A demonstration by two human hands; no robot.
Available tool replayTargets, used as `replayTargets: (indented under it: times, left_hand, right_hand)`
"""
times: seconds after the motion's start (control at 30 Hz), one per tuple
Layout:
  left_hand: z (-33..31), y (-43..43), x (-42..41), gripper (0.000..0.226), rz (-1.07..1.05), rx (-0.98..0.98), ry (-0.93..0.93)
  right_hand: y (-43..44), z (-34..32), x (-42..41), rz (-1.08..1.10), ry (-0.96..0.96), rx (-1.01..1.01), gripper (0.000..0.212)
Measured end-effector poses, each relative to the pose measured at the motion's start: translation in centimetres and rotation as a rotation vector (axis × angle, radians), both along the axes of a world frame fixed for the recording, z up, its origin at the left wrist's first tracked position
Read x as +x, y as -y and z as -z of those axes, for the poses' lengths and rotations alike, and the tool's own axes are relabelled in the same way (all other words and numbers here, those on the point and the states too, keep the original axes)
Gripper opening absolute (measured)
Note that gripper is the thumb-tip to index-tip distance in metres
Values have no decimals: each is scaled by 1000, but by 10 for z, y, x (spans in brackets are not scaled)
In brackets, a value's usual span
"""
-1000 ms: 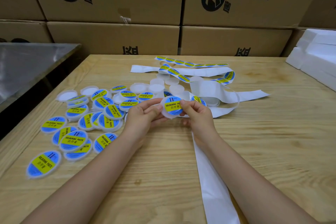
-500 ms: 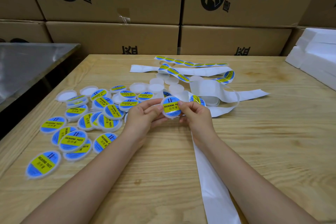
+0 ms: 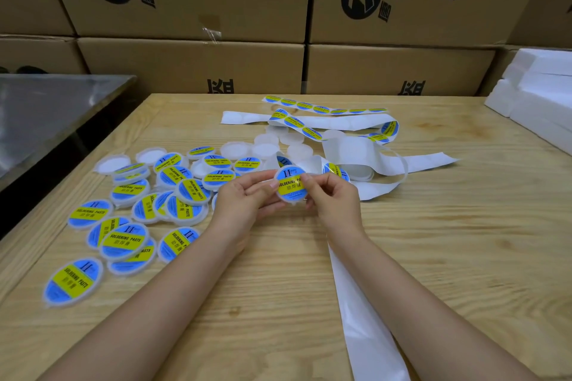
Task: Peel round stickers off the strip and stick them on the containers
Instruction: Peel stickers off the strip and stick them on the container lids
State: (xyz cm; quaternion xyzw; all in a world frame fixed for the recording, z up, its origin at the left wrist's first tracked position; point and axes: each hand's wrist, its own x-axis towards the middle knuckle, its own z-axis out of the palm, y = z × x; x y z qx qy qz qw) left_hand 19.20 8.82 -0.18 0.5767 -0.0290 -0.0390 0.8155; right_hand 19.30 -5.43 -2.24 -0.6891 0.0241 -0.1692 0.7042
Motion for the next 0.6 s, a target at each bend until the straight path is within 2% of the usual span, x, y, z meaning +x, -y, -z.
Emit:
replayTargets:
  times: [0.33, 0.6]
  left_hand:
    - [-4, 0, -3, 15, -8, 14, -14]
    - [-7, 10, -9, 12, -101, 12, -17]
  right_hand:
    - [-4, -3, -3, 37, 13, -58, 20]
    - [-7, -2, -15, 250, 159, -430, 17]
